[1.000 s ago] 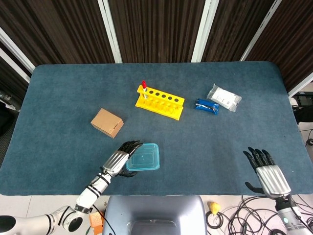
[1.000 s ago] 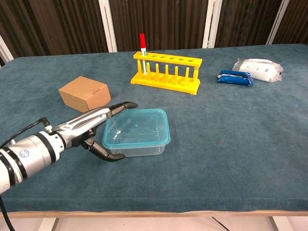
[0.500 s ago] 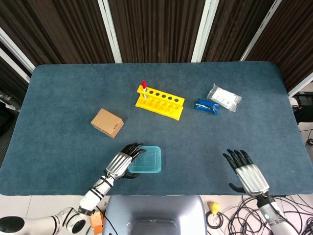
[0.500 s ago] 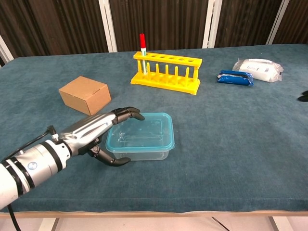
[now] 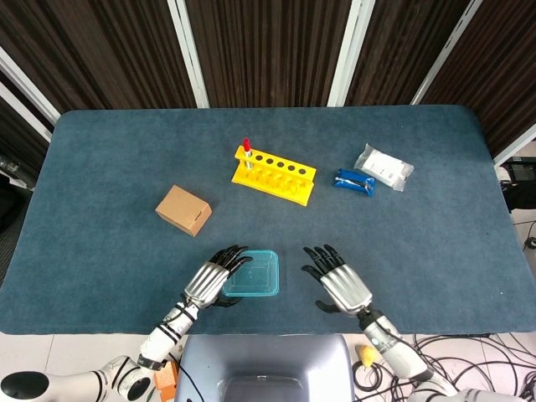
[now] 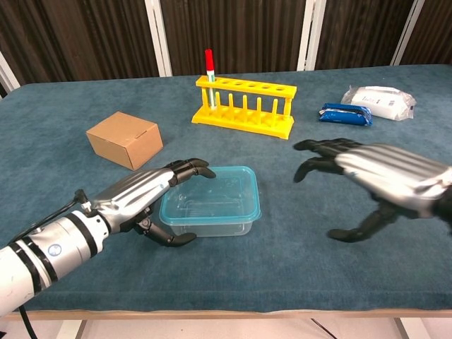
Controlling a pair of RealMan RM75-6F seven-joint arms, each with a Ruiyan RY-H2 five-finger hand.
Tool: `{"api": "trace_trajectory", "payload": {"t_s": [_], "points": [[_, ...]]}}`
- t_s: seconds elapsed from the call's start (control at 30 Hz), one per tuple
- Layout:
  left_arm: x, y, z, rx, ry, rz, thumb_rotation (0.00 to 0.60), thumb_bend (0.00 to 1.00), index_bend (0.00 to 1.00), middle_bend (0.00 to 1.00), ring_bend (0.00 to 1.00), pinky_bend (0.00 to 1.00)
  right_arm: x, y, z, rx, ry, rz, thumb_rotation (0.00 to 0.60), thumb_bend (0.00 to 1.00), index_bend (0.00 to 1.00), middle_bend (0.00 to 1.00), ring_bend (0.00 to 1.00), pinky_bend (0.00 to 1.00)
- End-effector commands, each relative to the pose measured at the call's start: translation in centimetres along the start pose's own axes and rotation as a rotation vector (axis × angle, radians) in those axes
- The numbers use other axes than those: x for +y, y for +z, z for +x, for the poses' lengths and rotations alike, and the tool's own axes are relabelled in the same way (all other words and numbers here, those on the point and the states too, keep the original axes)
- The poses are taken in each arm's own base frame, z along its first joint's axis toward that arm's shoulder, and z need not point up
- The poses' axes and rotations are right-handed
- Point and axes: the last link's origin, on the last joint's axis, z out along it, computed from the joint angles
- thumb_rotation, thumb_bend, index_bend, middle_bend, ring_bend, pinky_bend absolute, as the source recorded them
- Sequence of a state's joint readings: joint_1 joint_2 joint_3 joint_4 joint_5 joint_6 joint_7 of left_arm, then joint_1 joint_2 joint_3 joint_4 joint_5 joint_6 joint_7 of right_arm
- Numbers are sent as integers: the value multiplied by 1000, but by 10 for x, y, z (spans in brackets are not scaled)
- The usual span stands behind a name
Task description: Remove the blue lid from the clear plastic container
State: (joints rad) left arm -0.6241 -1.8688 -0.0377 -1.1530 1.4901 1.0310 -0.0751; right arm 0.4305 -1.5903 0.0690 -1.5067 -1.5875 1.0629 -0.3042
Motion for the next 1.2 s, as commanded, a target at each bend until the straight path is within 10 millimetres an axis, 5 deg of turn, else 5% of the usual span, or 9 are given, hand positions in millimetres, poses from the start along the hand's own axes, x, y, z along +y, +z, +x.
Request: {"api": "trace_trajectory", "payload": {"t_s": [0.03,0.43,1.2], "points": [[0,0,2,5,-1,2,600,281,510,263,140,198,-24,22,-2,72,8,68,600,147,383,0,0,5],[2,-2,3,11,17,0,600,305,513,264,141,202,-59,51,-14,149,6,123,600,146,488,29,0,5],[1,-3,3,1,22,7,600,311,512,263,141,202,-72,62,-15,171,-6,118,600,147,571,61,0,30]]}}
